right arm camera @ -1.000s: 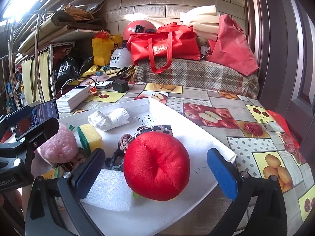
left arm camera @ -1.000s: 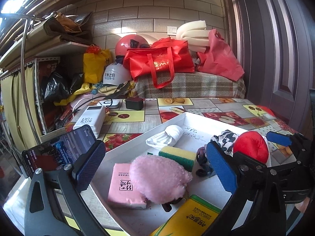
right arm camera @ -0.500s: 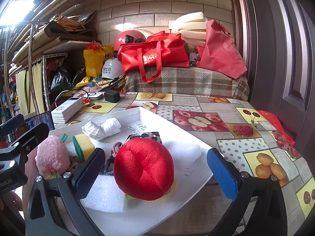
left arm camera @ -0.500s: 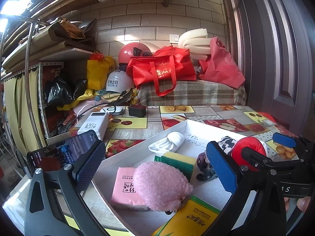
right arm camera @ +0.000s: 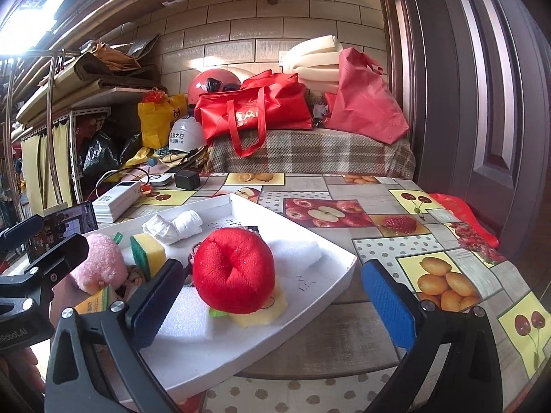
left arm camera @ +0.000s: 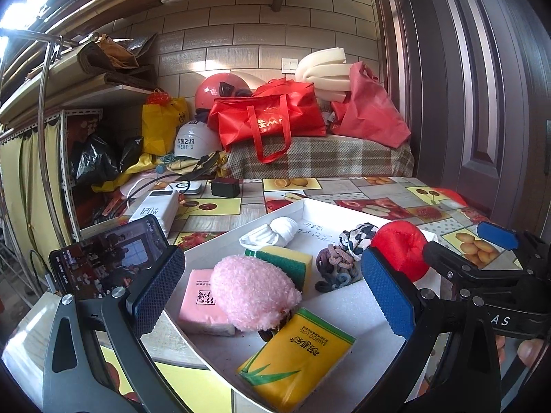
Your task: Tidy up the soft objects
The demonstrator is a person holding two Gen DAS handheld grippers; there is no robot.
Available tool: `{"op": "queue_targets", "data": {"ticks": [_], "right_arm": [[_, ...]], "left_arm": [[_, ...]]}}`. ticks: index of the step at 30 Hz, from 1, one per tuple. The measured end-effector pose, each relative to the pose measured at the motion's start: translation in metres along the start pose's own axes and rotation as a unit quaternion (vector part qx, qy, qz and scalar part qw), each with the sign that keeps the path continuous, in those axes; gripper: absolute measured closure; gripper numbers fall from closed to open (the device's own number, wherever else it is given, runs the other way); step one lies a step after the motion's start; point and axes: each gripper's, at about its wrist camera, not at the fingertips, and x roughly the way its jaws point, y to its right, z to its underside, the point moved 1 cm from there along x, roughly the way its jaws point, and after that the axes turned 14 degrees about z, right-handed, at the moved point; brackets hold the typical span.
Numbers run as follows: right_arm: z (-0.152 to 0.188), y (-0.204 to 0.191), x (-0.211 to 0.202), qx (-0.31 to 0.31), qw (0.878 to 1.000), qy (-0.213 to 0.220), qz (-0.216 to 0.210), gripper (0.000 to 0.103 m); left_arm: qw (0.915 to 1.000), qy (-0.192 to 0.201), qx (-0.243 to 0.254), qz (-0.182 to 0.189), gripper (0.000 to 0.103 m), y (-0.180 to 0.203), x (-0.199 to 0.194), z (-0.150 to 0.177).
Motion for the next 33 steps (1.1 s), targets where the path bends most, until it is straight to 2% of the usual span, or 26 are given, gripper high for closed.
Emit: {"op": "queue_targets", "data": {"ticks": [8, 14, 21, 23, 26, 27, 29, 31, 33], "right_arm": [[0.015, 0.021, -0.034, -0.018, 1.000, 0.007, -0.015, 0.000], [0.027, 0.040, -0.059, -0.036, 0.999, 0.004, -0.021, 0.000], [0.034, 0.079, -0.076, 0.015, 1.000, -0.016, -0.020, 0.000], [0.035, 0.088, -0.089, 0.028, 1.000, 0.005, -0.008, 0.000], [0.038, 0.099, -0.126, 0.047, 0.995, 0.084, 0.027, 0.000], [0.039, 0.103, -0.138, 0.055, 0.991, 0.112, 0.040, 0.000], [0.043, 0.109, -0.154, 0.071, 0.986, 0.143, 0.040, 0.000], [0.045, 0.111, -0.154, 0.078, 0.987, 0.129, 0.048, 0.000], [0.043, 0.110, -0.137, 0.067, 0.994, 0.074, 0.047, 0.000]], "left_arm": [[0.9994, -0.032, 0.000, 0.009, 0.000, 0.021, -0.016, 0.012], [0.9994, -0.035, -0.003, 0.003, 0.000, 0.032, -0.027, 0.017], [0.9989, -0.038, -0.007, 0.027, 0.000, 0.054, -0.047, 0.023], [0.9990, -0.035, -0.012, 0.023, 0.000, 0.057, -0.051, 0.022], [0.9998, -0.017, -0.009, 0.004, 0.000, 0.059, -0.061, 0.020], [0.9997, -0.016, -0.016, 0.008, 0.000, 0.059, -0.065, 0.020], [0.9989, -0.023, -0.031, 0.025, 0.000, 0.062, -0.069, 0.022], [0.9997, -0.022, -0.011, 0.004, 0.000, 0.071, -0.072, 0.023], [0.9996, -0.016, 0.012, -0.020, 0.000, 0.080, -0.074, 0.022]]}}
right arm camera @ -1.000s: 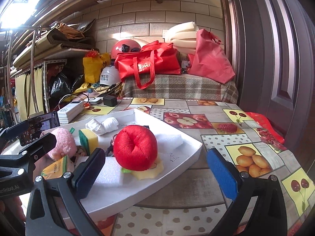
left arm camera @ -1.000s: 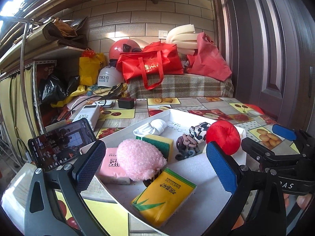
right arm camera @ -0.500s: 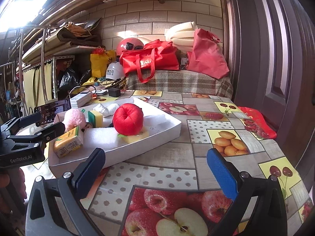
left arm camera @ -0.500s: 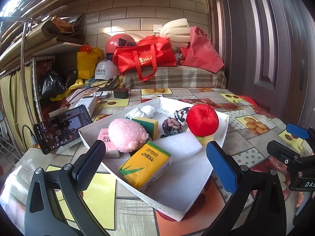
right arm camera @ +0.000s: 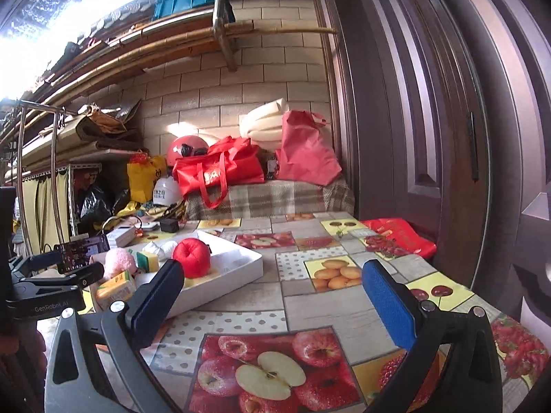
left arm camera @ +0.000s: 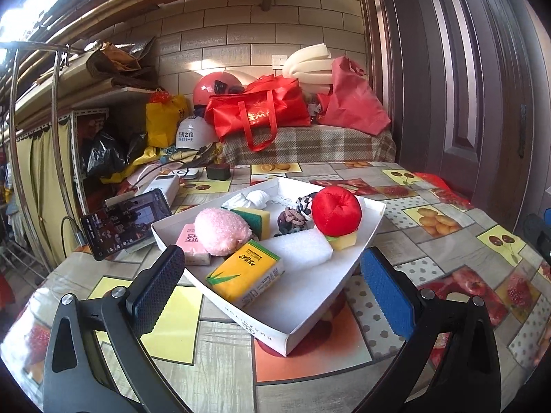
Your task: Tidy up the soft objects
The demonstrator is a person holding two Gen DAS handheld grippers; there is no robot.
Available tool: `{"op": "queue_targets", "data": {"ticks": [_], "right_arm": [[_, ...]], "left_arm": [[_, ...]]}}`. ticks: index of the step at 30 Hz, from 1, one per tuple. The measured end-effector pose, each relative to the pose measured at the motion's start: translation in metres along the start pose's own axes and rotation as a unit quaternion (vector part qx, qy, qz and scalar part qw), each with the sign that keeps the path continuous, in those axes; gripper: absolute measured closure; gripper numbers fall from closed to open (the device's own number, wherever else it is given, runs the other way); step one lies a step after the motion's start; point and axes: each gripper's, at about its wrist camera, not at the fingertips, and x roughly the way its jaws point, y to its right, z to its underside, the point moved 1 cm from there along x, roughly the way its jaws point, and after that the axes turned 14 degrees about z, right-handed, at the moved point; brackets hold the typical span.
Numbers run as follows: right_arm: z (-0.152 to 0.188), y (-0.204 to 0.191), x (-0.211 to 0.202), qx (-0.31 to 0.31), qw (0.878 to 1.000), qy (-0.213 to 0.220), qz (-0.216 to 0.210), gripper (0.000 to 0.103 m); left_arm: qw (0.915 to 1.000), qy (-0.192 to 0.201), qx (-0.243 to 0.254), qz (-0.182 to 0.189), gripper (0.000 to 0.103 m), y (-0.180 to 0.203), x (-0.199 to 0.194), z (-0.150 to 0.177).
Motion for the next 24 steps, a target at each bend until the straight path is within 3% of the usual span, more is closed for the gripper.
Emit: {"op": "queue_targets", "data": {"ticks": [3, 7, 11, 19, 24], "right_arm": [[0.001, -0.002, 0.017, -0.007, 0.999, -0.047, -0.002, 0.000], [0.005, 0.005, 0.010, 0.005, 0.999, -0.041, 0.020, 0.000], [0.005, 0.007, 0.008, 0.009, 0.999, -0.038, 0.018, 0.000], [0.004, 0.020, 0.009, 0.038, 0.999, -0.039, 0.005, 0.000], [0.004, 0.020, 0.002, 0.042, 0.999, -0.022, 0.018, 0.000]], "left_arm": [[0.9998, -0.008, 0.003, -0.019, 0.000, 0.004, 0.003, 0.000], [0.9966, -0.057, -0.019, -0.057, 0.000, -0.003, 0.016, 0.007], [0.9965, -0.070, -0.036, -0.028, 0.000, -0.007, 0.020, 0.011], [0.9973, -0.059, 0.023, -0.038, 0.000, 0.015, 0.022, 0.007], [0.9982, -0.053, 0.024, -0.015, 0.000, 0.018, 0.022, 0.005]]}}
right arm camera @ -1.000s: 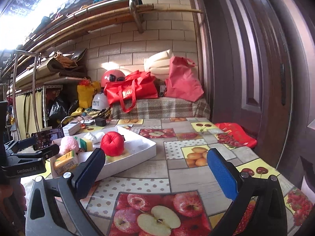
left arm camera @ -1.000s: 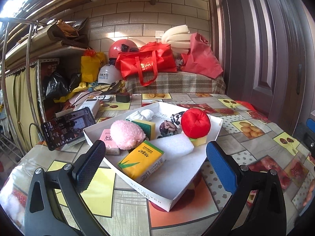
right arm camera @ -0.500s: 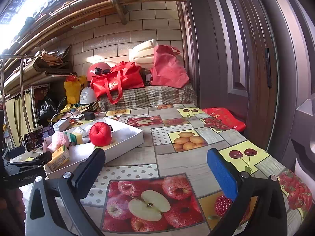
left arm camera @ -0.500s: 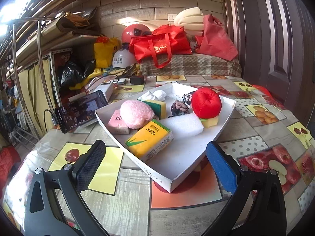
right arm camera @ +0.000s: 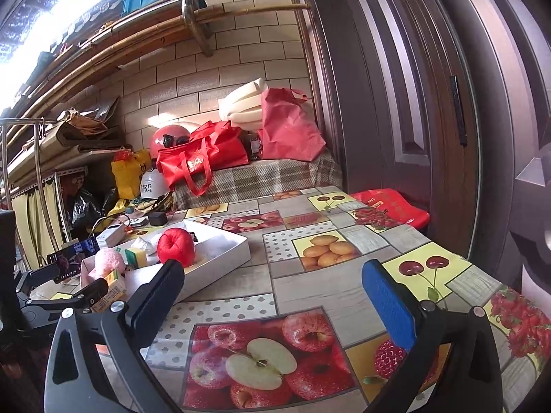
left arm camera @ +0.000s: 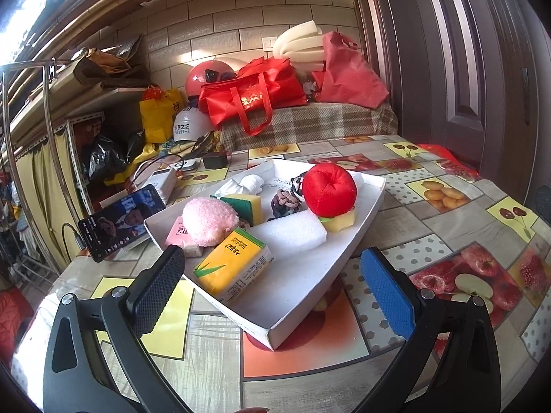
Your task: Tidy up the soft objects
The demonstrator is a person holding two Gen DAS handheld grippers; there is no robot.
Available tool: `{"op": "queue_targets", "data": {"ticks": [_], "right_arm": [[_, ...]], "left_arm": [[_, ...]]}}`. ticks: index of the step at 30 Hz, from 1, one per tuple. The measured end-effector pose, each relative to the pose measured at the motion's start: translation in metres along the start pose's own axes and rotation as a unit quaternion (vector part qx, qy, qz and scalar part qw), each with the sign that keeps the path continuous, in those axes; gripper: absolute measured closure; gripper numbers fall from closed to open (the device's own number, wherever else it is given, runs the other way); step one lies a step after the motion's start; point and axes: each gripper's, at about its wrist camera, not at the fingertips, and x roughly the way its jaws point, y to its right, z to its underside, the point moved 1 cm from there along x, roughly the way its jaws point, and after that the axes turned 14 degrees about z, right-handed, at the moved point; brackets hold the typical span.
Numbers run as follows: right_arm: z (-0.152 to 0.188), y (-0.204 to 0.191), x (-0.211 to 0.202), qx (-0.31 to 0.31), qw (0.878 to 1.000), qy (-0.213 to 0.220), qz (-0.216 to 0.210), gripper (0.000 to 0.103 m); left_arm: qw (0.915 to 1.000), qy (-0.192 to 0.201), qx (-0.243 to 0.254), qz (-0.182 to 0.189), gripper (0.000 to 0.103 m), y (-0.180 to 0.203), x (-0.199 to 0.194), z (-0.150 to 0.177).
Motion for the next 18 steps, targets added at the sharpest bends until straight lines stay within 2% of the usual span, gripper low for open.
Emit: {"op": "queue_targets", "data": {"ticks": [7, 18], "right_arm": [[0.001, -0.016, -0.014, -0.042, 0.998, 0.041, 0.014, 0.000], [-0.001, -0.011, -0.011, -0.033, 0.999, 0.038, 0.011, 0.000]], "left_arm": [[0.9996, -0.007, -0.028, -0.001, 0.000, -0.011, 0.003, 0.001], [0.9996, -0.009, -0.028, 0.000, 0.000, -0.006, 0.002, 0.002]]}}
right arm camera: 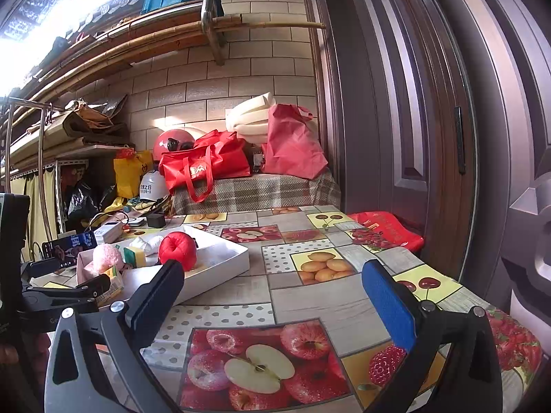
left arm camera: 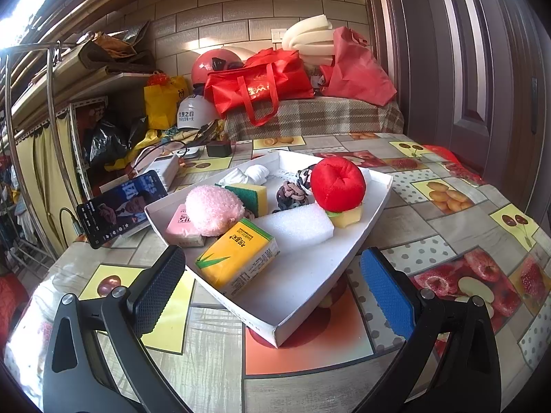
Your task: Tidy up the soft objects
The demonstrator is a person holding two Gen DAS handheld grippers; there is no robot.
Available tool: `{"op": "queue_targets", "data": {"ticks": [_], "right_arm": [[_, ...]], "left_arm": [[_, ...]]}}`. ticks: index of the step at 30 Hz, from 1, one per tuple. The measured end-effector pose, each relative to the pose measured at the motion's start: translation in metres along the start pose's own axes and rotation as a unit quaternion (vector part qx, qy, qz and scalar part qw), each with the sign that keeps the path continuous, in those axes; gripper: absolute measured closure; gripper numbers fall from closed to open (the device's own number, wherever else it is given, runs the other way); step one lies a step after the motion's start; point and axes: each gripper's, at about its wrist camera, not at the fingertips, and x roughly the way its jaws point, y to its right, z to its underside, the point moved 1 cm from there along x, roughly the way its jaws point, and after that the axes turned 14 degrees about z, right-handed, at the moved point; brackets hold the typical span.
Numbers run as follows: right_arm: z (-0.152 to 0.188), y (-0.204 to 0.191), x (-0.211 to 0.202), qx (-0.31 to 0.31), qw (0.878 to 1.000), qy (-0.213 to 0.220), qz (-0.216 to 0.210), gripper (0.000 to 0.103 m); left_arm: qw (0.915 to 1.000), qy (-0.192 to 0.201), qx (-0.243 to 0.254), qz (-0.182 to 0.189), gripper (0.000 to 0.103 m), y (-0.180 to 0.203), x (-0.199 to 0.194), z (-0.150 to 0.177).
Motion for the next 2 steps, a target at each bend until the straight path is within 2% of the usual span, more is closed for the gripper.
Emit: {"op": "queue_targets", "data": {"ticks": [2], "right_arm": [[0.0001, 0.0001, 0.0001, 0.001, 1.000, -0.001, 0.000, 0.000]], "left_arm": [[1.0000, -0.002, 0.000, 0.000, 0.000, 0.0000, 0.0004, 0.0001]]}}
